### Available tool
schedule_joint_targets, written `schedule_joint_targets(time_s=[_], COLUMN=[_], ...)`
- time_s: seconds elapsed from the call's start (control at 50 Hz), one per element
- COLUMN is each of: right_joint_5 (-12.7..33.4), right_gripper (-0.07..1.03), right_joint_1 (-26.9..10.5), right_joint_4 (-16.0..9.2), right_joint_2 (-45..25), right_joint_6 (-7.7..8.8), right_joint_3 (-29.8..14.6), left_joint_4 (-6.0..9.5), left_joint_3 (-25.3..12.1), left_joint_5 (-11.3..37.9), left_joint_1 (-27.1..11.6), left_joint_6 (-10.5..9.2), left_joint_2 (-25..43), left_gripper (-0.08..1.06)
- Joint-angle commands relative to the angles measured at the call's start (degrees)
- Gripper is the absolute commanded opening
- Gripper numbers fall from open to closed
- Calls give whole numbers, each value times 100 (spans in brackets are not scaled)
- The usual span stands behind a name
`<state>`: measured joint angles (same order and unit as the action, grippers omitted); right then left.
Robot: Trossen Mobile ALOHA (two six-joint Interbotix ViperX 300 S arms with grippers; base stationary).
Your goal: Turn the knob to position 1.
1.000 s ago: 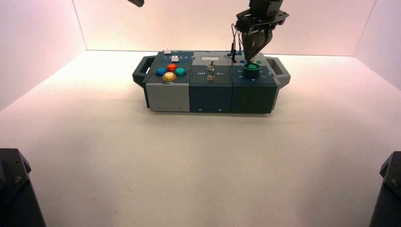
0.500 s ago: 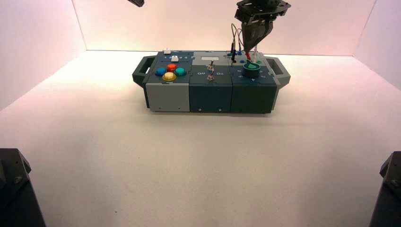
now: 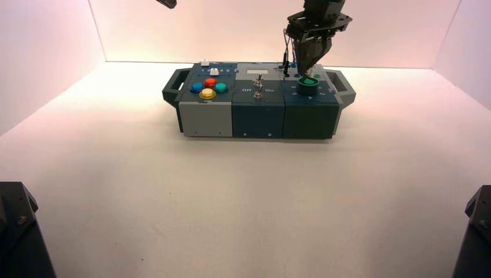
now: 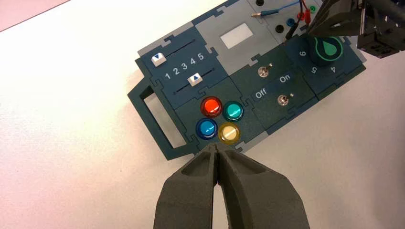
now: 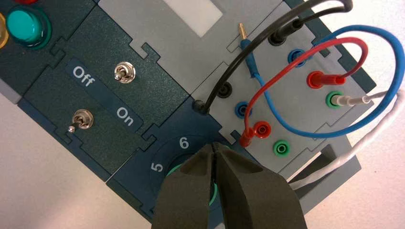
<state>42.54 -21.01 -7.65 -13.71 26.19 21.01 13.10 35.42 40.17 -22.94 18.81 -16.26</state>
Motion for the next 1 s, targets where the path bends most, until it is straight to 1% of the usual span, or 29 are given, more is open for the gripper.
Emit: schedule_joint_targets(time_s=[0.02,0.28,0.34,0.44,0.5,0.56,0.62,0.68,0.84,0.92,0.94,1.0], right_joint_5=[-18,-18,-18,18,44,158,211,272,255,158,97,-44], right_gripper=[-2,-2,-2,-2,-2,-2,-2,-2,-2,-2,-2,-2], right_joint_1=[-18,-18,-18,-44,-44,-26,-9,18,26,79,105,185], right_joint_4=[44,44,0,-149,-176,-158,-158,-158,-149,-149,-149,-149], right_joint_2=[70,158,211,457,650,993,1107,1371,1863,2109,2180,2329], right_joint_6=[35,35,35,35,35,9,0,-62,-193,-334,-387,-475], right_joint_3=[-123,-149,-149,-141,-105,-35,9,158,606,888,976,1160], left_joint_4=[-9,-9,-9,-9,-9,-9,-9,-9,-9,-9,-9,-9], left_joint_3=[-114,-114,-114,-114,-114,-114,-114,-114,-88,-53,-26,9], left_joint_5=[-26,-26,-26,-26,-26,-35,-26,-53,-176,-334,-378,-510], left_joint_1=[-9,-9,-9,-9,-9,-9,-9,-9,-9,-9,-9,0], left_joint_6=[35,35,35,35,44,35,35,35,35,35,35,35], left_joint_2=[-88,-88,-88,-79,-79,-70,-62,-62,-88,-123,-132,-158], left_gripper=[-3,-3,-3,-3,-3,-3,-3,-3,-3,-3,-3,-3])
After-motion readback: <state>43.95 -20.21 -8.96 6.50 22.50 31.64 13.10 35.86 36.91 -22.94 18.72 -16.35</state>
